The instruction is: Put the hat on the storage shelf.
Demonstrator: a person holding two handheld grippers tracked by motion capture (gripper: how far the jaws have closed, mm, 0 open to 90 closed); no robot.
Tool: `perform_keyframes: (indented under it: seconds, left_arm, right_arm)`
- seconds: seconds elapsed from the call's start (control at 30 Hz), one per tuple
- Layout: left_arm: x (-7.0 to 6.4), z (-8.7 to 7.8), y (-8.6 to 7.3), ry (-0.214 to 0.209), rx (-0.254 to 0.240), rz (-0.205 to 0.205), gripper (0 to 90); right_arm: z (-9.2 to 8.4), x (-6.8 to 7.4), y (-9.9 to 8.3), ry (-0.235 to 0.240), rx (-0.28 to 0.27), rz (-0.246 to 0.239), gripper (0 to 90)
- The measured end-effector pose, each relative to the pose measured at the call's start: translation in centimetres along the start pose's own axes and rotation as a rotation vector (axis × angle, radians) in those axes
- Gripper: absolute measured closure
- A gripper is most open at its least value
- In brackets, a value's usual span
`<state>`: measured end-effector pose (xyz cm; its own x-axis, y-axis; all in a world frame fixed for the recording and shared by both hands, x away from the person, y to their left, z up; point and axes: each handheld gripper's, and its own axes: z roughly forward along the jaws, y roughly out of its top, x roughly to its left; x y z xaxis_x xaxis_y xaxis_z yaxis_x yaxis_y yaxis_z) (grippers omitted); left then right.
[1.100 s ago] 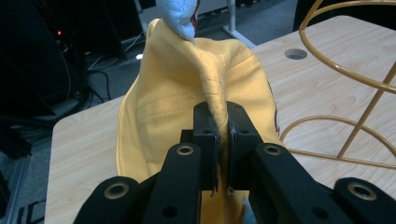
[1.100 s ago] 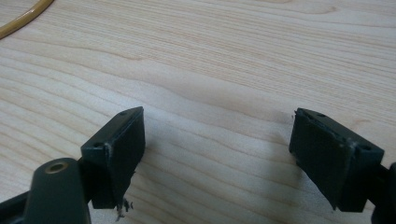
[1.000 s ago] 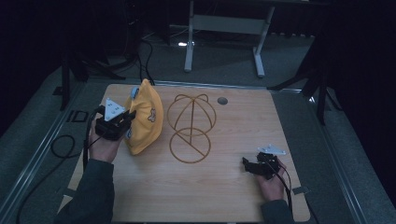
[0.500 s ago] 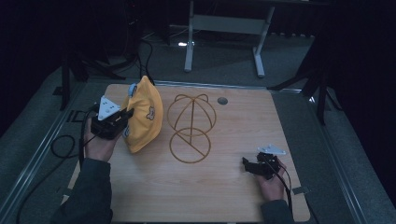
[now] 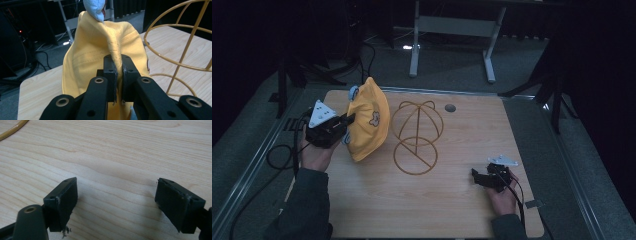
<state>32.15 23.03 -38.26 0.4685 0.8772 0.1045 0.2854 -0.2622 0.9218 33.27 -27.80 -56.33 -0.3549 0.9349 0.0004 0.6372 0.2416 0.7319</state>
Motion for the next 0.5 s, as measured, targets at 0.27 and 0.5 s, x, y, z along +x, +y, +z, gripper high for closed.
perform_keyframes:
  seconds: [0.27,0.5]
  left_arm:
    - [0.55,-0.39,0.41,-0.034,-0.015,-0.004,85.1]
    - [0.93,-0.93,0.85,-0.064,-0.031,0.011,85.1]
  right_arm:
    - [0.00,0.00,0.00,0.000,0.000,0.001,18.2]
    - [0.00,0.01,0.00,0.001,0.000,0.002,18.2]
